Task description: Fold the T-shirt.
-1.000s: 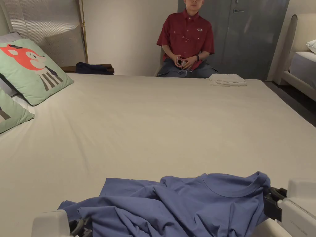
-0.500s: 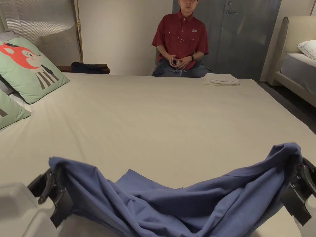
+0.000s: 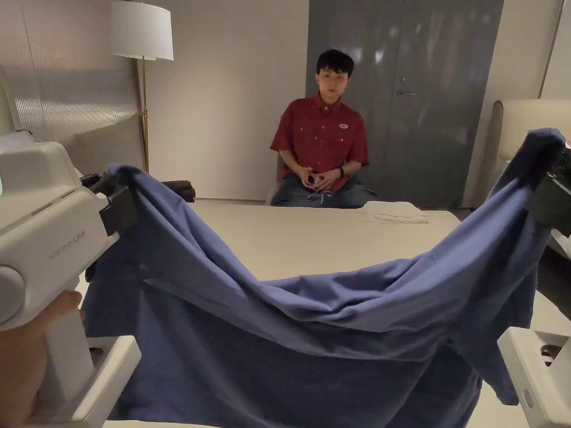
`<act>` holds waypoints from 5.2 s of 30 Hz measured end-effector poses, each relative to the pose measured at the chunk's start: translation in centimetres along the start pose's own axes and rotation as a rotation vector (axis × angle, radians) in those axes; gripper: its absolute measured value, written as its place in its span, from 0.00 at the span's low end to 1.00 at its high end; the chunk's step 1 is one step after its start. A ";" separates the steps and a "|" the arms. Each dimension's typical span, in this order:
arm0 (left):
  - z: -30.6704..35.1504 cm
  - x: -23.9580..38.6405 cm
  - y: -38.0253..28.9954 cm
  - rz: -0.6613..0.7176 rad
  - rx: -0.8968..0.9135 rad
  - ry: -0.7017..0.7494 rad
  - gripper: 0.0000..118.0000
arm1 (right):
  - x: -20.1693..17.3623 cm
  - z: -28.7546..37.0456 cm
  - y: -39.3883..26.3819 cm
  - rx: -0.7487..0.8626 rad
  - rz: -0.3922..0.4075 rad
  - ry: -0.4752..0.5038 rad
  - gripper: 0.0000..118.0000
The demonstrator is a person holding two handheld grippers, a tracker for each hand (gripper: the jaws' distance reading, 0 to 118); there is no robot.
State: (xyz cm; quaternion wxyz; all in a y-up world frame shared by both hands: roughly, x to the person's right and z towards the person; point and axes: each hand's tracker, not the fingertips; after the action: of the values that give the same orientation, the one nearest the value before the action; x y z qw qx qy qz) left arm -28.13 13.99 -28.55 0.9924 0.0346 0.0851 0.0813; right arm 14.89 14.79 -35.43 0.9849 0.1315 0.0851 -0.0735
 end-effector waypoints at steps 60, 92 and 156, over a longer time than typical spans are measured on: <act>11.3 -6.5 -22.7 0.154 -0.724 0.158 0.00 | 6.6 13.7 -16.5 -0.760 0.099 -0.038 0.03; 12.4 2.2 -12.3 -0.117 -0.056 0.143 0.27 | -0.6 10.7 -12.0 -0.243 0.204 -0.066 0.50; -11.9 -6.8 -22.7 -0.015 -0.740 0.128 0.01 | 6.5 -12.3 -30.3 -1.050 0.213 -0.093 0.05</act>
State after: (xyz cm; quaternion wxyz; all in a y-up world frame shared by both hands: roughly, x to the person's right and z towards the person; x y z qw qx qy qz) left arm -33.23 -8.86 -40.98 0.9311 -0.3319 0.1120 0.1014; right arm 14.33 -11.59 -55.84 0.9230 -0.3740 0.0528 0.0736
